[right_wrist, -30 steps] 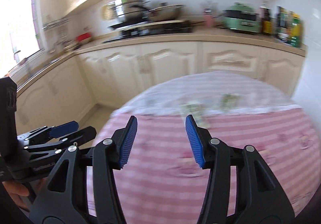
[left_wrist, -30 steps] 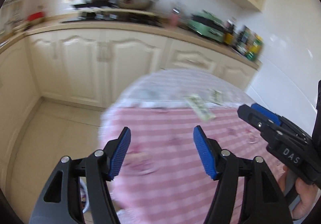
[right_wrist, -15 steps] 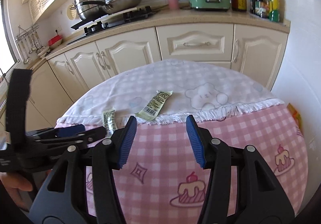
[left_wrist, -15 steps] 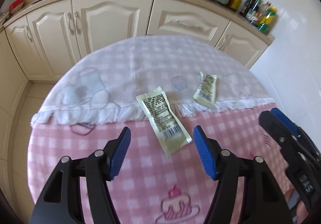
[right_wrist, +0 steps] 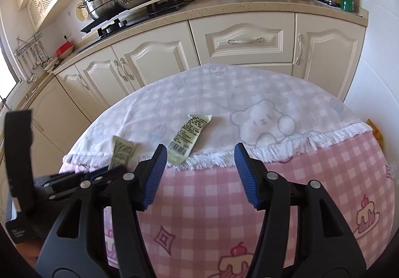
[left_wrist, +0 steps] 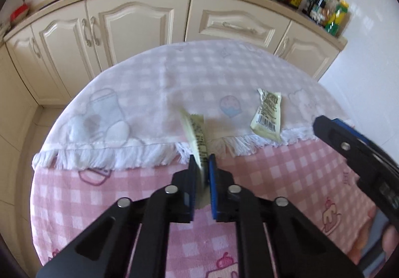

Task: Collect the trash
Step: 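Grasp the pale yellow wrapper with the left tool while the right tool grasps the other wrapper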

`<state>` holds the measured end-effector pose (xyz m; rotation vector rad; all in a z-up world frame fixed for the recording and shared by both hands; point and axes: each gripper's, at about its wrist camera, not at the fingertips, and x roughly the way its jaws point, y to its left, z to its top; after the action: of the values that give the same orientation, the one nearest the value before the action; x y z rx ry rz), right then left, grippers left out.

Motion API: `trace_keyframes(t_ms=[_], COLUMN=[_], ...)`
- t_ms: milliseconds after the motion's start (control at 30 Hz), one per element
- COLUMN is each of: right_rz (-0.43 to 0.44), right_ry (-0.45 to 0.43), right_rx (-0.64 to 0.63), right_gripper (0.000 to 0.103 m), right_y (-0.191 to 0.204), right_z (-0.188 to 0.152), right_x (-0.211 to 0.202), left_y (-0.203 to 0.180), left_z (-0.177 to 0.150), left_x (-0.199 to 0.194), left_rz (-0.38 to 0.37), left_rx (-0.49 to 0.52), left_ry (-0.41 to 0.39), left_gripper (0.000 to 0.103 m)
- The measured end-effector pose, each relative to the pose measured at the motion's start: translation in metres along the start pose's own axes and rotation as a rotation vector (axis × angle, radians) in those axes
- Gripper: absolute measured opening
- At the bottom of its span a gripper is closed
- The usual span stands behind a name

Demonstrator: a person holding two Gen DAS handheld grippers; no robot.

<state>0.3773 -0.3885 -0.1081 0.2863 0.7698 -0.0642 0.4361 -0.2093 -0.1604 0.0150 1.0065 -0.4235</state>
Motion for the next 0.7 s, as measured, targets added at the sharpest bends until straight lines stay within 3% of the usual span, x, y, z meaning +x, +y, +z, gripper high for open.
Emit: trace_keyframes(t_ms=[233, 367, 500, 533, 567, 633, 700], right_rz=[-0.005, -0.050, -0.099, -0.111, -0.145, -0.187, -0.162], right_ry=[0.055, 0.076, 0.111, 0.117, 0.111, 0.099, 0.097], right_rx=[0.003, 0.000, 0.002, -0.010, -0.047, -0.088, -0.086], right_gripper=[0.056, 0.056, 0.056, 0.054, 0.036, 0.032, 0.024], right_y=[0.019, 0.029, 0.033, 0.034, 0.039, 0.044, 0.044], right_z=[0.011, 0.017, 0.018, 0.017, 0.016, 0.014, 0.013], right_x=[0.031, 0.053, 0.075, 0.078, 0.081, 0.082, 0.079], left_y=[0.024, 0.049, 0.072, 0.078, 0.084, 0.094, 0.103], left_z=[-0.003, 0.003, 0.007, 0.006, 0.005, 0.004, 0.000], left_x=[-0.033, -0.050, -0.054, -0.054, -0.054, -0.055, -0.059], left_rz=[-0.060, -0.013, 0.019, 0.021, 0.021, 0.021, 0.013], left_rx=[-0.035, -0.070, -0.101, -0.108, -0.120, -0.132, -0.143], left_ry=[-0.088, -0.152, -0.166, -0.164, -0.163, -0.165, -0.168], left_gripper=[0.007, 0.007, 0.007, 0.007, 0.007, 0.007, 0.007])
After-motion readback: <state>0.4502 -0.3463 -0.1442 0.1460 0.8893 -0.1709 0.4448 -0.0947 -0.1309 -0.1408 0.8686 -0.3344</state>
